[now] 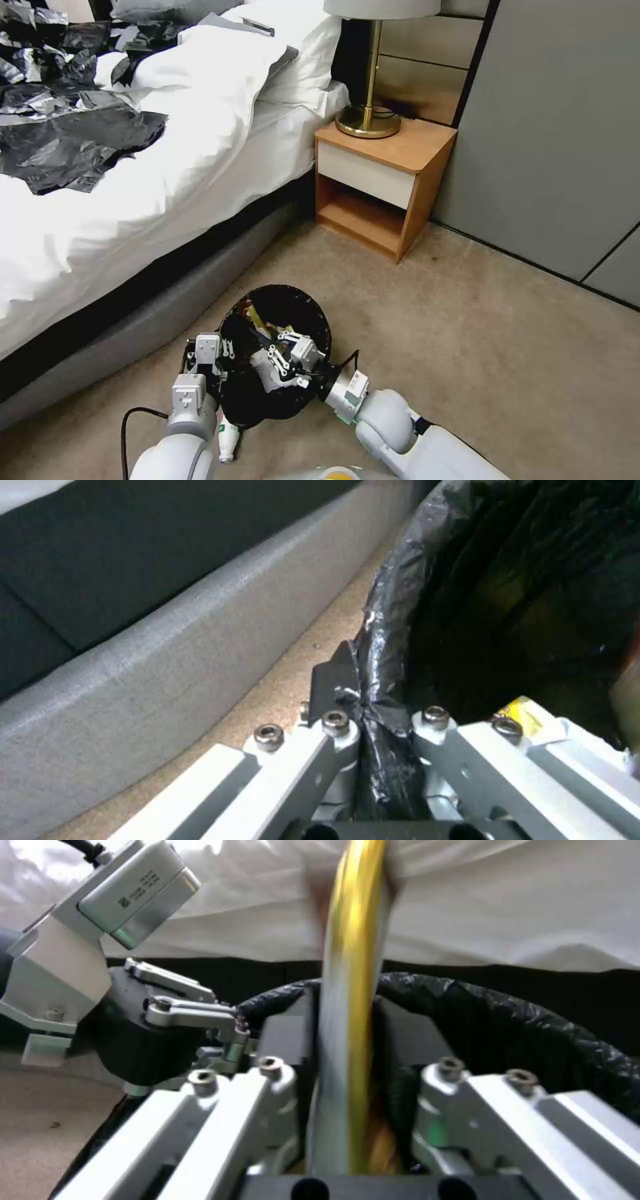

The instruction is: Pick up the trash bin, then pick up the garbage from the floor and place it into the trash bin.

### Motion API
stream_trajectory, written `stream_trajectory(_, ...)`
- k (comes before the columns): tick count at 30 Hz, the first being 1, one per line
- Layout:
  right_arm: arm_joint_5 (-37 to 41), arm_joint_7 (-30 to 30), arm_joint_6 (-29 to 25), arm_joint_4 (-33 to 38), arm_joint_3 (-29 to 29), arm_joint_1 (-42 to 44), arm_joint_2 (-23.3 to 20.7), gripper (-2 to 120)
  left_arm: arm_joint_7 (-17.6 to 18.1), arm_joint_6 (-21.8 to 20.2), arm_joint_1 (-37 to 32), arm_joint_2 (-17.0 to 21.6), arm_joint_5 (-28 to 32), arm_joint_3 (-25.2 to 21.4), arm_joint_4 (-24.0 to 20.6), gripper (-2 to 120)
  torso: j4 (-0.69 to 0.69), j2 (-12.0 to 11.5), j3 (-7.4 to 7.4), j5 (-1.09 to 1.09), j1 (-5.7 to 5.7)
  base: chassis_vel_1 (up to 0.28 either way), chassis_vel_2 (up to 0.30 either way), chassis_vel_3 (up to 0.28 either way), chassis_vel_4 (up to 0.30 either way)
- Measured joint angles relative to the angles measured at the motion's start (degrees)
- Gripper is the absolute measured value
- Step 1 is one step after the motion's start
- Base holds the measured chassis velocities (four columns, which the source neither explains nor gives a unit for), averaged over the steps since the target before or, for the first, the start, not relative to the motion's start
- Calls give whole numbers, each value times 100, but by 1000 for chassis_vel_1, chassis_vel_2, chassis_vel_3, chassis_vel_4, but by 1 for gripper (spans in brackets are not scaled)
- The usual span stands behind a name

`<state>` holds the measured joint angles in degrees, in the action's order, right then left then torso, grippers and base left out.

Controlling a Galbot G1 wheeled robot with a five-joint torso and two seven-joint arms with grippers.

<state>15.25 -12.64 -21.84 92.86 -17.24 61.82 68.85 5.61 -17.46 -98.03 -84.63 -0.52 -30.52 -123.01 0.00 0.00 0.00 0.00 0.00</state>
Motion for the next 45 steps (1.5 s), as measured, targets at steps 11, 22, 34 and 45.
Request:
stream_trajectory(11, -15, -48, 12, 224, 197, 140, -144, 67, -3, -8, -4, 4, 14, -32, 19, 1, 0, 0, 0, 0, 0, 0, 0, 0, 0)
stream_trajectory(22, -79, -55, 44, 825, 334, 240, -390, 100, -3, -24, -15, 12, 1, -41, 44, 1, 0, 0, 0, 0, 0, 0, 0, 0, 0)
stream_trajectory(34, -245, 1063, 543, 2713, 1339, 752, -778, 100, -7, -27, -1, 57, 4, -90, 119, 1, 1, 0, 0, 0, 0, 0, 0, 0, 0)
stream_trajectory(45, -832, 1512, 323, 2585, 2423, 2080, -214, 100, -7, -28, 19, 84, 87, -147, 119, 1, 0, 0, 1, 0, 0, 0, 0, 0, 0)
